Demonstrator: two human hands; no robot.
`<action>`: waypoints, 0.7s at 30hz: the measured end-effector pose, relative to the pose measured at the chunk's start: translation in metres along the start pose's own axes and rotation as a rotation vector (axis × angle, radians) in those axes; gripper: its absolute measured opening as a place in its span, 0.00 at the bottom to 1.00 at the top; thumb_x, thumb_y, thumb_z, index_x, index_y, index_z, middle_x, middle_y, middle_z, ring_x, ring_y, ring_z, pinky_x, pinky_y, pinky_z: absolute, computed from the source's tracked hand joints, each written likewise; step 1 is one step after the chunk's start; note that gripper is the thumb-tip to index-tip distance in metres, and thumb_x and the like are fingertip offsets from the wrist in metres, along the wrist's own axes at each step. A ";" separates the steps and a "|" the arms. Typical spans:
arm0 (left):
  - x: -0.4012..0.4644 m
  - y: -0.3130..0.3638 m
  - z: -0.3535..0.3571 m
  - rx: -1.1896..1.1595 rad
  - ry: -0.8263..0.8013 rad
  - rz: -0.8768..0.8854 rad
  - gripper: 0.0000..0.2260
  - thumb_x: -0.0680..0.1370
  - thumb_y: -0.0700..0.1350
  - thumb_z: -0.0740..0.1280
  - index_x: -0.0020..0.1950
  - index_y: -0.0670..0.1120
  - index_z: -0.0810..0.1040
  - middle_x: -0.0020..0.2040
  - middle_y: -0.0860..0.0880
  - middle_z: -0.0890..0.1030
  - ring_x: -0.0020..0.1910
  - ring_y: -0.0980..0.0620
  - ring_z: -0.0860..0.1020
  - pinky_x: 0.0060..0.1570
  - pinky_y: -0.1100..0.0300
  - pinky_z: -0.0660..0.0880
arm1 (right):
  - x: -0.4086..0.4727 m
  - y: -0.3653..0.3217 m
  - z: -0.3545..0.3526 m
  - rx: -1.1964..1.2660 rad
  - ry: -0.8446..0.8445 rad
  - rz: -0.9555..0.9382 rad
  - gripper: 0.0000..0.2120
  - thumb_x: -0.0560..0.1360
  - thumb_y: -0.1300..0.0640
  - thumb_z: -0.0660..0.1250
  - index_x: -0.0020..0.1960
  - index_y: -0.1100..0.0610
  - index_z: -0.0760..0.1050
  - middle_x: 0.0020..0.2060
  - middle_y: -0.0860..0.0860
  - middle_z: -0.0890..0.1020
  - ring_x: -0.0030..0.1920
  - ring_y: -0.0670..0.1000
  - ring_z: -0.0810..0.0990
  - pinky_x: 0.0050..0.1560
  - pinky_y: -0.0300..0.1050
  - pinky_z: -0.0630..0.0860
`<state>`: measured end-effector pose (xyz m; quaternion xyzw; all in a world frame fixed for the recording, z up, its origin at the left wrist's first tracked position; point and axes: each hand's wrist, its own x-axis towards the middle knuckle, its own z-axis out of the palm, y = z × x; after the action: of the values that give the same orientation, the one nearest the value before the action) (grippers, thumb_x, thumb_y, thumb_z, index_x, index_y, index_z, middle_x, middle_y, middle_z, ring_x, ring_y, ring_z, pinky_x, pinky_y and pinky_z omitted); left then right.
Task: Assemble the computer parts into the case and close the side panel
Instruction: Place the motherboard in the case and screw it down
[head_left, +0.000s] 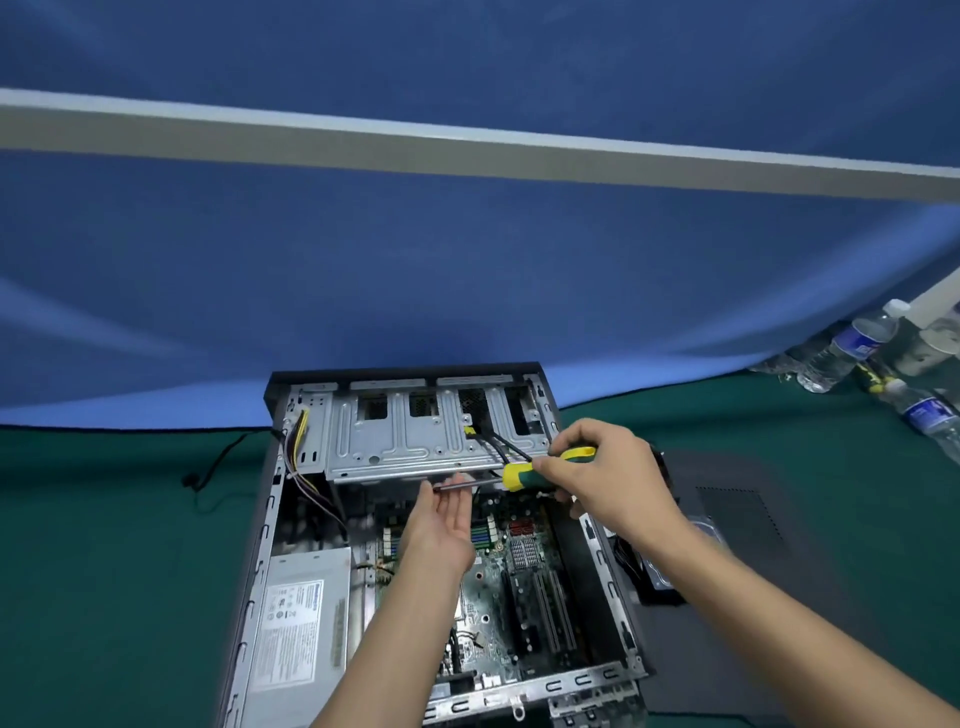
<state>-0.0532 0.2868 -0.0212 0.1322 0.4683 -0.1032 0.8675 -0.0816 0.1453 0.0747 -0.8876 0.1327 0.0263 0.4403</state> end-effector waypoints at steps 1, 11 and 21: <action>0.002 -0.001 -0.004 0.014 -0.008 -0.024 0.10 0.78 0.42 0.64 0.56 0.37 0.74 0.50 0.42 0.80 0.44 0.48 0.81 0.52 0.56 0.76 | 0.000 0.001 0.001 -0.037 0.003 -0.004 0.08 0.70 0.55 0.75 0.39 0.54 0.76 0.26 0.50 0.80 0.24 0.46 0.77 0.31 0.47 0.79; 0.014 -0.004 -0.026 0.102 0.039 -0.145 0.07 0.79 0.39 0.62 0.49 0.35 0.74 0.59 0.39 0.77 0.59 0.42 0.77 0.58 0.53 0.74 | 0.000 0.008 0.016 -0.221 -0.018 -0.046 0.08 0.71 0.53 0.74 0.39 0.50 0.74 0.34 0.50 0.80 0.35 0.54 0.81 0.35 0.48 0.77; 0.012 0.012 -0.036 0.589 -0.193 -0.282 0.22 0.83 0.50 0.54 0.50 0.31 0.75 0.40 0.32 0.82 0.35 0.39 0.83 0.28 0.53 0.80 | 0.015 0.004 -0.006 -0.402 -0.029 -0.038 0.09 0.69 0.53 0.73 0.39 0.50 0.71 0.32 0.49 0.80 0.32 0.53 0.80 0.33 0.46 0.76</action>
<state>-0.0713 0.3096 -0.0491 0.3008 0.3476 -0.3651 0.8096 -0.0684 0.1355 0.0727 -0.9595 0.1018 0.0567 0.2564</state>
